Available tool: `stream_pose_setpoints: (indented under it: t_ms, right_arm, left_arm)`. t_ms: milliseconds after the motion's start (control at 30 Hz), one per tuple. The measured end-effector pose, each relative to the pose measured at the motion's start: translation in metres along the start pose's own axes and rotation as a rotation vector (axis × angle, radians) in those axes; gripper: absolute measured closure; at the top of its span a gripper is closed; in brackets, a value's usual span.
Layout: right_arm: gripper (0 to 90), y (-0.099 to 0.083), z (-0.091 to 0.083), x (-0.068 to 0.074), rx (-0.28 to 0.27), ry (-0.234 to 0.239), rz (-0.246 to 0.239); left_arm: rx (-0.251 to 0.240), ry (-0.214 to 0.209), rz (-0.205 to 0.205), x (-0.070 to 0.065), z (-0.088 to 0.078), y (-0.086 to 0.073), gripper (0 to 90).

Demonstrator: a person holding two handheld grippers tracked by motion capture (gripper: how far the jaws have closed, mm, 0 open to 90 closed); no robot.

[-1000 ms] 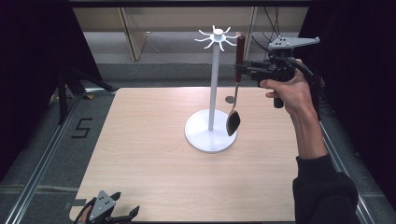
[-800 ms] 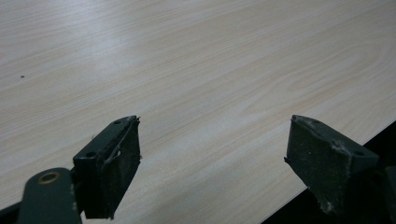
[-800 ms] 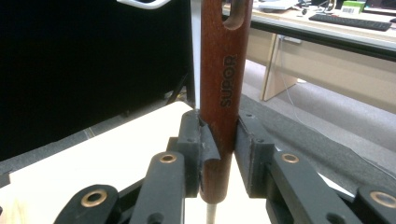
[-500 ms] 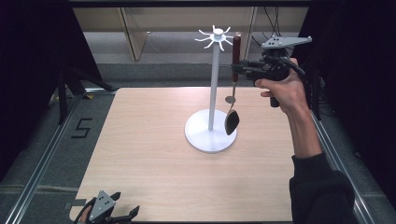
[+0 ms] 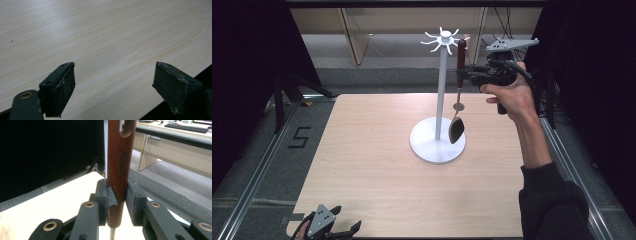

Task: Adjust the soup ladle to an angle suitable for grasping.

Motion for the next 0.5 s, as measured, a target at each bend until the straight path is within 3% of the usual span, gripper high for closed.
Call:
stream_pose_setpoints:
  t_ms: [167,233,267,467,500]
  right_arm:
    - [72.8,0.0,0.003,0.001,0.001,0.003,0.005]
    - [71.3,0.001,0.003,0.001,-0.005,0.007,0.03]
    - [70.4,0.001,0.002,0.001,-0.004,0.009,0.036]
    - [61.3,-0.003,-0.005,0.0,-0.026,0.009,0.038]
    - [54.9,-0.006,-0.009,-0.001,-0.033,0.006,0.053]
  left_arm:
    - [0.01,-0.006,0.022,0.001,-0.001,0.0,16.9]
    - [0.016,-0.006,0.029,0.001,-0.002,0.0,16.9]
    - [0.039,-0.006,0.042,0.002,-0.003,0.0,16.9]
    - [0.04,-0.006,0.039,0.002,-0.003,0.0,16.9]
    - [0.038,-0.005,0.037,0.002,-0.003,0.0,16.9]
Point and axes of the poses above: each handheld gripper's, and its own axes: z roughly forward along the jaws, y roughly out of its top, x roughly to its left, the point moved 4 cm from there along z, roughly forward along the jaws, and after that the axes turned 15 degrees about -y, right-handed, at the moved point
